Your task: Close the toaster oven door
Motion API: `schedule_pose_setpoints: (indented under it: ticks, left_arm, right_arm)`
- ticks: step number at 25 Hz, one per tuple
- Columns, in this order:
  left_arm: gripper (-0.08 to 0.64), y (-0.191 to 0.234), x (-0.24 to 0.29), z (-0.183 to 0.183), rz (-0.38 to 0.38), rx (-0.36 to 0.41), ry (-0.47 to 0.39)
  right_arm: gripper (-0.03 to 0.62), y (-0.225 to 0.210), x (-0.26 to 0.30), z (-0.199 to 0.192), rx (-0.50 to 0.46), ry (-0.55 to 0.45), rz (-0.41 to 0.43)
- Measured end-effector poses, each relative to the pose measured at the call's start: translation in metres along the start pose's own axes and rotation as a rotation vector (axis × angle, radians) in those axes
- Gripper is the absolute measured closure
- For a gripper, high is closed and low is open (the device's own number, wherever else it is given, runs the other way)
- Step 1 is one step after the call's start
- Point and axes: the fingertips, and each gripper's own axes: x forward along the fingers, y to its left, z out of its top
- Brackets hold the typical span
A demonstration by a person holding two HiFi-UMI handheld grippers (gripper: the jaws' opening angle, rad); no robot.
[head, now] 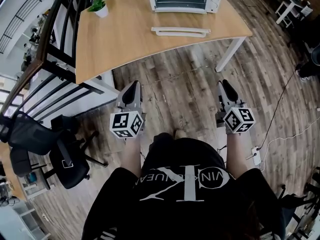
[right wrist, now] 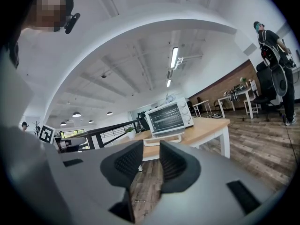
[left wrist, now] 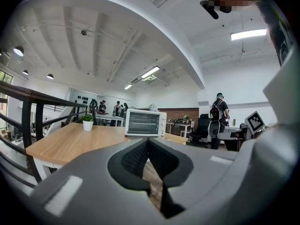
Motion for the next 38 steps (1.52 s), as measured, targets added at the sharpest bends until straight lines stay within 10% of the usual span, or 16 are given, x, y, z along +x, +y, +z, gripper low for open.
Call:
schedule_pose_setpoints:
  ticks: [38]
  left_arm:
    - [0.549,0.005,0.136,0.004,-0.053,0.006,0.028]
  right_arm:
    - [0.52,-0.065,0.096,0.002,0.023,0.072,0.018]
